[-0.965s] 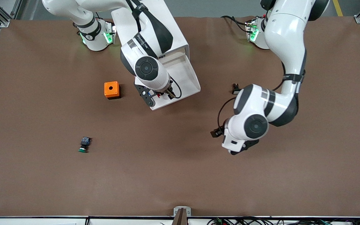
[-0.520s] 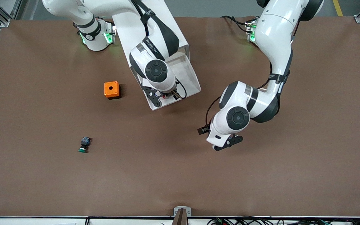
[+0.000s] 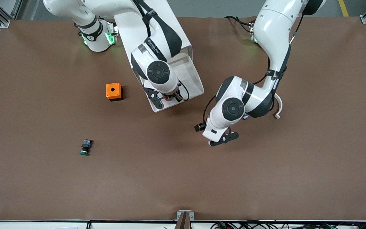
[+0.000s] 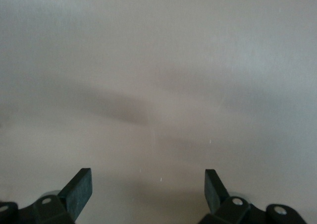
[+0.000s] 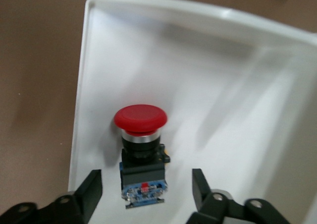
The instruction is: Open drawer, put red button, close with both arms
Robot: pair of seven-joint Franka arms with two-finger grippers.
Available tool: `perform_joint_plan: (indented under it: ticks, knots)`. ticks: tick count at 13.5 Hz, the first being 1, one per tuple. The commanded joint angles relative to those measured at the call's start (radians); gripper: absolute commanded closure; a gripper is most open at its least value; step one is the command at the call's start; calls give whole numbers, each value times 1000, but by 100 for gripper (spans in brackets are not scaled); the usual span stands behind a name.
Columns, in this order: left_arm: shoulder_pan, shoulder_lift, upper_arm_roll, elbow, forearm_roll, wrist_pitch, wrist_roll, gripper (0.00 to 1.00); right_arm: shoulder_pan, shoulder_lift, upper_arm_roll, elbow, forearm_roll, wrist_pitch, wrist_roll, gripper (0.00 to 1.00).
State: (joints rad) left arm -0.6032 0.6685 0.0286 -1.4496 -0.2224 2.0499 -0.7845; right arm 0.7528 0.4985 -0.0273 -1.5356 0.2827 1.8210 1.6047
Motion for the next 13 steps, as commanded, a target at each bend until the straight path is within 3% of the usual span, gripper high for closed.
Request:
perform_joint_plan:
  ticks: [1, 4, 8, 13]
  knots:
    - [-26, -118, 2, -156, 20, 33, 16, 0, -80, -44, -5, 133, 10, -228, -8, 0]
    - [-38, -129, -27, -179, 18, 42, -4, 0, -203, -89, -6, 247, 18, -463, -142, 0]
    - [-111, -107, -33, -181, 5, 107, -71, 0, -389, -230, -5, 236, 3, -531, -484, 0]
    - [-197, -101, -53, -170, 0, 107, -166, 0, -568, -377, -6, 88, -123, -523, -1059, 0]
